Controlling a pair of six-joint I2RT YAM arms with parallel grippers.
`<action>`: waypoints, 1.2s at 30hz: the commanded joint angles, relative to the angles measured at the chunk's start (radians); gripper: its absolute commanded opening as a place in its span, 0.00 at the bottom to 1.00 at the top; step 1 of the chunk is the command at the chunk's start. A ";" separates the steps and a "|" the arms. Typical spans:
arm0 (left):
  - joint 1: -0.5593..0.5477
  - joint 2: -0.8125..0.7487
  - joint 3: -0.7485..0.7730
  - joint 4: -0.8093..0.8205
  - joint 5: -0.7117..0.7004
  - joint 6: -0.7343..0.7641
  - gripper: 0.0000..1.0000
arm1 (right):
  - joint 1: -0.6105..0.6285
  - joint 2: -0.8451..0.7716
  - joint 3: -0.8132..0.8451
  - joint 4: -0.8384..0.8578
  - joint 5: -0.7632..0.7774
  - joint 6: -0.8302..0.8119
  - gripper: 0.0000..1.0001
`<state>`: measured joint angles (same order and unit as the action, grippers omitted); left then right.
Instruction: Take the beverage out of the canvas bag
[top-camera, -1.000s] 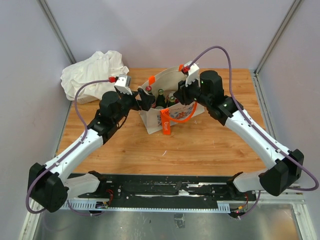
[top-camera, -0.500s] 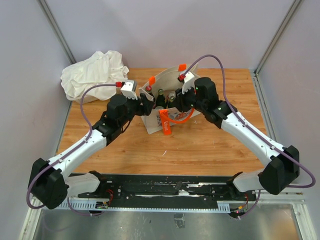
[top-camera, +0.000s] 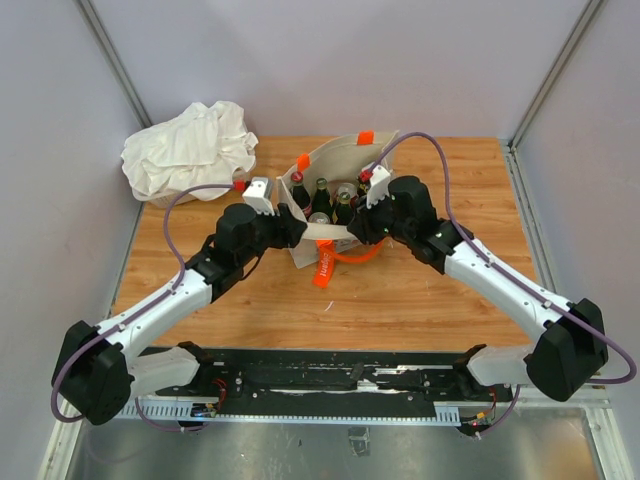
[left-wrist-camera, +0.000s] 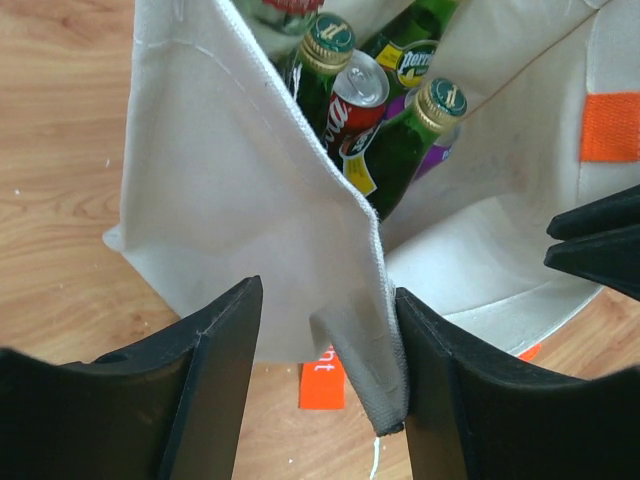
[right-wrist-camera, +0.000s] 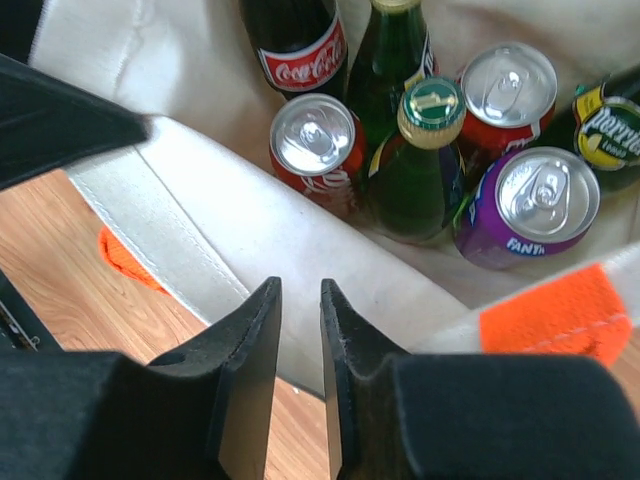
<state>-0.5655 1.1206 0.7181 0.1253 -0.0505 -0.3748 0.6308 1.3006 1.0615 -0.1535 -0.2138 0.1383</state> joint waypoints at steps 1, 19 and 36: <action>0.000 -0.018 -0.044 -0.089 -0.023 -0.012 0.56 | 0.003 -0.015 -0.052 -0.047 0.076 0.008 0.23; -0.001 0.035 -0.095 -0.117 0.072 -0.033 0.01 | 0.001 0.020 -0.176 -0.015 0.165 0.055 0.19; -0.001 0.015 -0.207 -0.136 0.076 -0.148 0.11 | -0.001 0.043 -0.165 -0.025 0.185 0.056 0.18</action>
<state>-0.5709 1.1225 0.5900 0.2058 0.0540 -0.5232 0.6308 1.3560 0.9035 -0.1184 -0.0998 0.2081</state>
